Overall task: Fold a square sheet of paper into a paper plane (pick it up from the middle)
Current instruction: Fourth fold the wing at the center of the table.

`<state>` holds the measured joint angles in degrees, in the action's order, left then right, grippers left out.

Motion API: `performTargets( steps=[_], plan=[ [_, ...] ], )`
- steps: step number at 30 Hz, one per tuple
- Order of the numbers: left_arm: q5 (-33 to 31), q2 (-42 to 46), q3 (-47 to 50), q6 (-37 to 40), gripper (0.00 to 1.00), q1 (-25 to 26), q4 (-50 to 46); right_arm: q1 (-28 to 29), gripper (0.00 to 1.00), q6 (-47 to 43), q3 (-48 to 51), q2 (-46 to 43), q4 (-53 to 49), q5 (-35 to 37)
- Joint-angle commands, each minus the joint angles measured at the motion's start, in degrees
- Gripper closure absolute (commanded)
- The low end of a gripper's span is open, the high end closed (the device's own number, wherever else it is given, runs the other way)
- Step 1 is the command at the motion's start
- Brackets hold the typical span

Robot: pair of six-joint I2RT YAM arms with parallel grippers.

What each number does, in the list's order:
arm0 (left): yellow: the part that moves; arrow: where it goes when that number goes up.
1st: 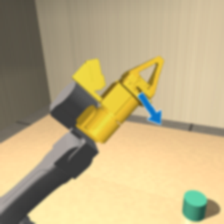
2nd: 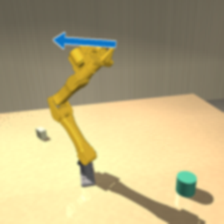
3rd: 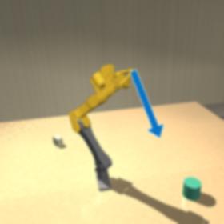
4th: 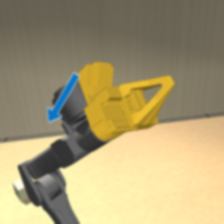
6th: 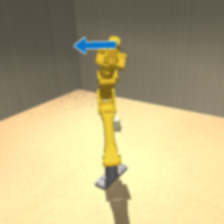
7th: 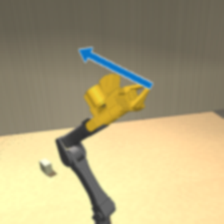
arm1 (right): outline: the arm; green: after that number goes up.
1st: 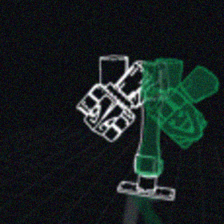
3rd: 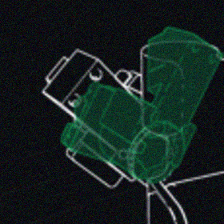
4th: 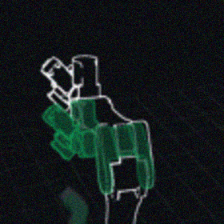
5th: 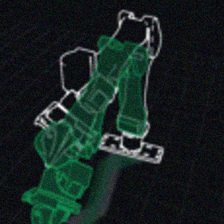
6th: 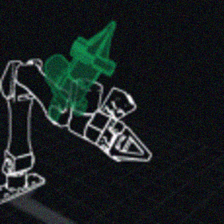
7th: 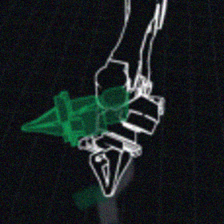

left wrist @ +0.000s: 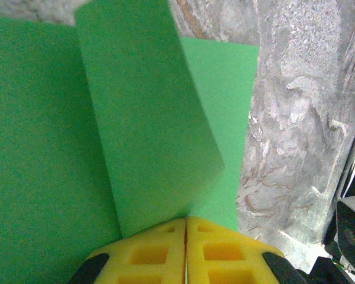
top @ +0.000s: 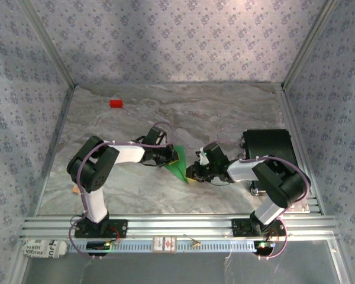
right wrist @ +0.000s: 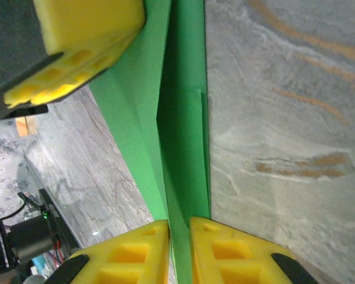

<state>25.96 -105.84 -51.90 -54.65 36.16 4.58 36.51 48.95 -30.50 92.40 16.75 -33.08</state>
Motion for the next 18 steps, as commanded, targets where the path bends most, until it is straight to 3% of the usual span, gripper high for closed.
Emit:
performTargets(
  steps=[1,8,18],
  plan=[
    [-0.9,-2.4,0.3,0.0,0.91,0.7,-3.6,0.7,0.86,-2.1,1.1,0.2,-9.5,1.3],
    [-0.9,-2.3,0.4,-0.2,0.92,0.7,-3.5,1.1,0.91,-1.9,1.3,2.1,-10.2,1.2],
    [-1.1,-2.4,0.6,-0.3,0.92,0.7,-3.6,1.1,0.85,-3.2,1.0,-2.0,-13.6,0.9]
  ],
)
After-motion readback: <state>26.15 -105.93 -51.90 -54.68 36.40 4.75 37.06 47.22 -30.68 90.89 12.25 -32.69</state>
